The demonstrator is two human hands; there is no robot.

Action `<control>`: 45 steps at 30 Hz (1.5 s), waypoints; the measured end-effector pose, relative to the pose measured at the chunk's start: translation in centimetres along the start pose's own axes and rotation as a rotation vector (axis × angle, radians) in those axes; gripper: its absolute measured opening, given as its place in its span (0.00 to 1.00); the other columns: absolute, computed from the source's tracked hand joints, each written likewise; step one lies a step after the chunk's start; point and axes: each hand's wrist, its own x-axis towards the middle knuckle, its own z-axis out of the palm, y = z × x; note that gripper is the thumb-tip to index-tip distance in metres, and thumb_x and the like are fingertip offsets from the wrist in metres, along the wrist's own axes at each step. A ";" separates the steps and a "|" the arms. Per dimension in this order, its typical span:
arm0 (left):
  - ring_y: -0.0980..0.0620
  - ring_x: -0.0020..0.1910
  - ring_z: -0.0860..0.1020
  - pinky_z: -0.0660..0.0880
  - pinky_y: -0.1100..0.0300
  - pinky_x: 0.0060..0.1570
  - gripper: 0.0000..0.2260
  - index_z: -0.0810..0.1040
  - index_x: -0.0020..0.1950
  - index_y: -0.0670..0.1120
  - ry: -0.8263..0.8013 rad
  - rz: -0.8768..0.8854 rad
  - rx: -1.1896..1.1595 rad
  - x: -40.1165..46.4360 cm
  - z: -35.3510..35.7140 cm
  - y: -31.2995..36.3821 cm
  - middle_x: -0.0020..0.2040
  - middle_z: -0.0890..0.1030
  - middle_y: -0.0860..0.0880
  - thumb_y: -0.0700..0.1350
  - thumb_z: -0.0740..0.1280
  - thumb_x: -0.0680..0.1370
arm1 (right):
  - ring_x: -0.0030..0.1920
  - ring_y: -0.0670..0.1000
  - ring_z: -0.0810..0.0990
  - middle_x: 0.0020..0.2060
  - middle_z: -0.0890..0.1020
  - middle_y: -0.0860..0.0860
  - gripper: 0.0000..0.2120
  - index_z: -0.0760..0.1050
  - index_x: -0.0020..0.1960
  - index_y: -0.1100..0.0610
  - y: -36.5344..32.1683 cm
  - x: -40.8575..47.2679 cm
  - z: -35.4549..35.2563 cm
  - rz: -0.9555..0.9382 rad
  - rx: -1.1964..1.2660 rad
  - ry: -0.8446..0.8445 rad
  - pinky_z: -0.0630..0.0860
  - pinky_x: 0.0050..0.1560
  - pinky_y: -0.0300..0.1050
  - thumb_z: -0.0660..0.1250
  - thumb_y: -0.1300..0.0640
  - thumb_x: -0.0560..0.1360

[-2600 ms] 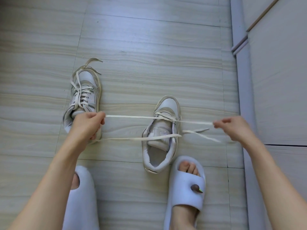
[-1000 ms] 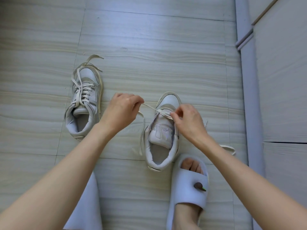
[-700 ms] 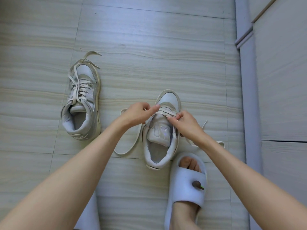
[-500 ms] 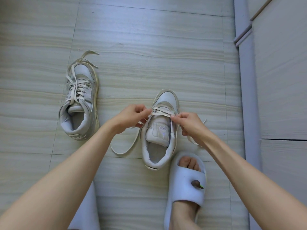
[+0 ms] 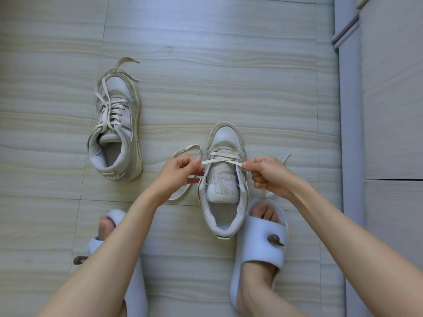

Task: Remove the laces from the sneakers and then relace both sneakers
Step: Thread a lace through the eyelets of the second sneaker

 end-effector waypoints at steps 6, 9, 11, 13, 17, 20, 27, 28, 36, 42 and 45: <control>0.56 0.31 0.70 0.68 0.71 0.32 0.11 0.80 0.40 0.46 -0.032 -0.017 0.261 -1.2 -1.8 -0.1 0.32 0.72 0.50 0.44 0.62 0.80 | 0.26 0.45 0.67 0.26 0.70 0.48 0.11 0.69 0.36 0.55 0.6 -0.7 0.8 0.033 -0.200 0.006 0.63 0.29 0.38 0.65 0.58 0.76; 0.57 0.31 0.71 0.69 0.73 0.33 0.11 0.79 0.40 0.46 -0.028 0.021 0.346 -1.8 -1.7 0.8 0.32 0.74 0.49 0.44 0.62 0.80 | 0.44 0.50 0.73 0.41 0.76 0.50 0.09 0.71 0.42 0.54 -0.4 -1.0 1.6 -0.203 -0.703 0.268 0.68 0.44 0.44 0.70 0.52 0.73; 0.59 0.31 0.73 0.68 0.73 0.33 0.10 0.78 0.40 0.46 -0.060 0.065 0.407 -2.1 -1.4 1.8 0.34 0.77 0.49 0.44 0.62 0.80 | 0.58 0.52 0.69 0.54 0.74 0.51 0.14 0.73 0.52 0.54 -1.1 -1.3 2.7 -0.420 -0.985 0.312 0.66 0.56 0.48 0.70 0.49 0.72; 0.59 0.31 0.73 0.68 0.72 0.33 0.06 0.76 0.44 0.45 -0.109 0.109 0.445 -2.4 -1.1 2.6 0.34 0.77 0.51 0.44 0.63 0.79 | 0.65 0.53 0.64 0.61 0.71 0.50 0.18 0.73 0.59 0.52 -1.5 -1.4 4.1 -0.597 -1.188 0.248 0.62 0.59 0.51 0.68 0.47 0.72; 0.56 0.32 0.70 0.64 0.64 0.33 0.02 0.71 0.47 0.48 -0.029 0.296 0.711 -2.9 0.2 2.8 0.33 0.72 0.55 0.43 0.64 0.78 | 0.63 0.54 0.67 0.58 0.74 0.51 0.10 0.75 0.56 0.56 -1.6 -1.1 6.2 -0.829 -1.327 0.262 0.60 0.55 0.48 0.59 0.54 0.78; 0.46 0.41 0.72 0.66 0.54 0.41 0.05 0.72 0.50 0.44 0.135 0.415 0.861 -3.2 0.9 2.3 0.39 0.74 0.50 0.42 0.57 0.80 | 0.50 0.57 0.75 0.46 0.78 0.54 0.09 0.75 0.49 0.60 -1.6 -1.5 6.5 -0.927 -1.154 0.360 0.60 0.47 0.47 0.56 0.59 0.77; 0.37 0.43 0.74 0.65 0.50 0.37 0.10 0.69 0.53 0.44 0.353 0.454 0.979 -3.7 1.7 1.9 0.46 0.77 0.43 0.46 0.50 0.82 | 0.40 0.53 0.79 0.35 0.80 0.49 0.08 0.75 0.46 0.60 -3.4 -3.3 6.7 -0.920 -0.602 0.308 0.71 0.45 0.47 0.58 0.62 0.79; 0.36 0.43 0.74 0.66 0.49 0.38 0.10 0.69 0.54 0.43 0.371 0.452 0.966 -3.6 1.7 2.1 0.47 0.77 0.43 0.45 0.50 0.82 | 0.38 0.49 0.80 0.33 0.80 0.49 0.08 0.76 0.46 0.59 -3.9 -3.6 6.7 -0.912 -0.494 0.281 0.72 0.43 0.43 0.58 0.62 0.79; 0.39 0.41 0.71 0.63 0.51 0.37 0.07 0.68 0.50 0.41 0.501 0.364 0.862 -2.7 -0.1 2.4 0.46 0.75 0.42 0.41 0.51 0.81 | 0.25 0.45 0.73 0.21 0.73 0.46 0.17 0.74 0.41 0.60 -8.6 -4.3 3.4 -0.632 0.465 0.271 0.73 0.34 0.39 0.54 0.54 0.82; 0.37 0.47 0.74 0.68 0.49 0.43 0.08 0.68 0.51 0.41 0.430 0.207 0.843 -1.9 -1.0 0.9 0.48 0.75 0.41 0.40 0.51 0.81 | 0.29 0.48 0.77 0.26 0.78 0.50 0.16 0.73 0.41 0.58 -8.8 -3.6 1.2 -0.509 0.685 0.212 0.73 0.35 0.40 0.54 0.51 0.81; 0.38 0.50 0.74 0.70 0.50 0.46 0.09 0.71 0.54 0.40 0.404 0.122 0.878 -1.8 -1.9 -0.3 0.51 0.78 0.40 0.36 0.52 0.79 | 0.31 0.48 0.78 0.29 0.79 0.50 0.17 0.73 0.42 0.57 -8.6 -3.1 0.1 -0.456 0.776 0.248 0.73 0.37 0.40 0.53 0.49 0.81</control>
